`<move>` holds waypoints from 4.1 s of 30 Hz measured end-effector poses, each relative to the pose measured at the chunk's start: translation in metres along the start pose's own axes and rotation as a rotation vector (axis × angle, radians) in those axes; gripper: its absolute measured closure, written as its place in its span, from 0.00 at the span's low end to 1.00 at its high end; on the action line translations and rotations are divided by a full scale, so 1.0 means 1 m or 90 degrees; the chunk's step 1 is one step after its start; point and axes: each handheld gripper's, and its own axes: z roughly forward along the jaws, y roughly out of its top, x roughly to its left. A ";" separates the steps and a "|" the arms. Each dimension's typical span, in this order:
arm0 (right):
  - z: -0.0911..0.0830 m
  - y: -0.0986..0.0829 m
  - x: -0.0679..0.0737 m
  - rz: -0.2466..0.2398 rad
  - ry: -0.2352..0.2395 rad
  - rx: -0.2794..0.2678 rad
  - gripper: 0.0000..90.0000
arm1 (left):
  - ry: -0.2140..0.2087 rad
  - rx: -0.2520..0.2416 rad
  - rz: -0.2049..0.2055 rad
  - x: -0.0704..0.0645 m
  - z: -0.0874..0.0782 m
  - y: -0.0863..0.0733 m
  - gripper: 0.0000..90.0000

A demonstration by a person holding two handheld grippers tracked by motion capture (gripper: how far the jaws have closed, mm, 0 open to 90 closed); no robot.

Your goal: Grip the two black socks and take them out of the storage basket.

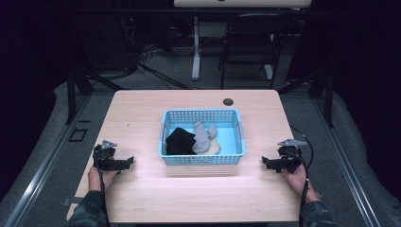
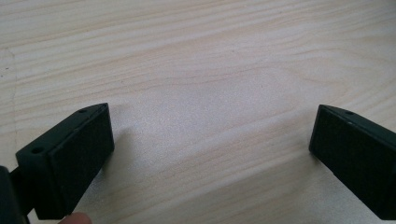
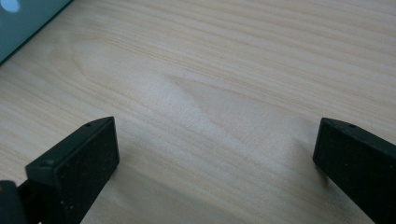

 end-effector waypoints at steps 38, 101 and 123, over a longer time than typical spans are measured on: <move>0.000 0.000 0.000 0.000 0.001 0.000 0.00 | 0.009 0.011 0.025 -0.001 -0.006 0.002 0.00; 0.000 -0.001 0.000 0.004 0.001 -0.005 0.00 | -0.155 0.091 0.146 -0.080 -0.085 0.131 0.02; 0.000 -0.001 0.000 0.003 0.001 -0.005 0.00 | -0.208 0.194 0.236 -0.138 -0.034 0.161 0.26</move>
